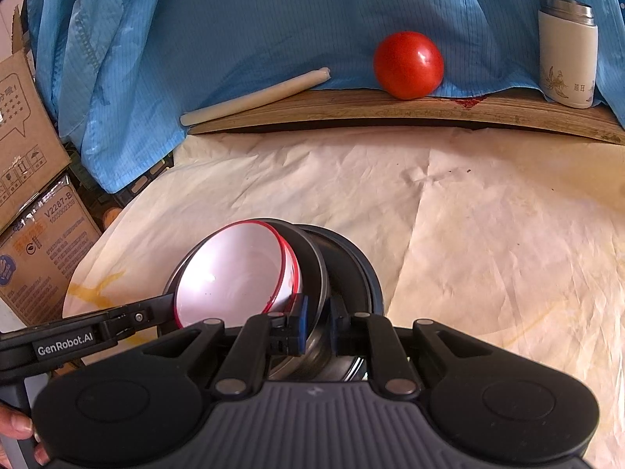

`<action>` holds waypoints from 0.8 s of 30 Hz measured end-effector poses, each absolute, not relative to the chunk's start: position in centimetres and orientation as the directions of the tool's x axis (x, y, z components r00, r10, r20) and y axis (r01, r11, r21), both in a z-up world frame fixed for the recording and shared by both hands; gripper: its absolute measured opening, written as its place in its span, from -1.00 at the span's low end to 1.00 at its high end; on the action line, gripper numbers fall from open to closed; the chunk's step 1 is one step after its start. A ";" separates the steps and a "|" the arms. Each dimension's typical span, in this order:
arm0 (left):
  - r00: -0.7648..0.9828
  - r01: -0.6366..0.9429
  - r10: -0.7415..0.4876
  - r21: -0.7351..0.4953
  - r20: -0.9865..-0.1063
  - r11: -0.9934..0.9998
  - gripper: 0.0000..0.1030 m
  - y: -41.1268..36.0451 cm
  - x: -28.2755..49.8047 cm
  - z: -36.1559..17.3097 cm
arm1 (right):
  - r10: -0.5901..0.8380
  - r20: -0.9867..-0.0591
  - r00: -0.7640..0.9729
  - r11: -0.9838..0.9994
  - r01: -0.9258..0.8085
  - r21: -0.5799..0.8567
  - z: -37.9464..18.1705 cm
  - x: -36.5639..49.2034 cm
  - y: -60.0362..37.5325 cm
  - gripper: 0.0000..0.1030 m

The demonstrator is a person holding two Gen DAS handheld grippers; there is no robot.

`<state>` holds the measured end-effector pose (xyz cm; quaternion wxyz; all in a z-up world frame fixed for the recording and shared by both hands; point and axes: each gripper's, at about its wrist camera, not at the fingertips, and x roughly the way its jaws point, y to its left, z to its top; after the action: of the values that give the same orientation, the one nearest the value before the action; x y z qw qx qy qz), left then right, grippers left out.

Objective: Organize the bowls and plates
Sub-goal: 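Lower the steel bowl stack onto the steel plates with both grippers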

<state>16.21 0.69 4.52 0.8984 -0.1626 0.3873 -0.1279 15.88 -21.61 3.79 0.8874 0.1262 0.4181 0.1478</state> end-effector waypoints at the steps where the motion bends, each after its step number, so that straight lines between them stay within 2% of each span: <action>1: 0.667 0.103 -0.356 -0.392 -0.654 0.914 -0.73 0.7 16.2 4.5 | 0.368 -0.704 0.607 0.924 -0.157 0.348 3.8 15.9 -21.6 -0.74; 24: 0.665 0.109 -0.356 -0.386 -0.657 0.916 -0.72 0.5 16.7 4.4 | 0.366 -0.701 0.612 0.924 -0.147 0.354 3.8 16.0 -21.8 -0.74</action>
<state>16.70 0.46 4.43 0.8984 -0.1590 0.3886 -0.1293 15.95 -21.79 3.81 0.8880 0.1318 0.4163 0.1443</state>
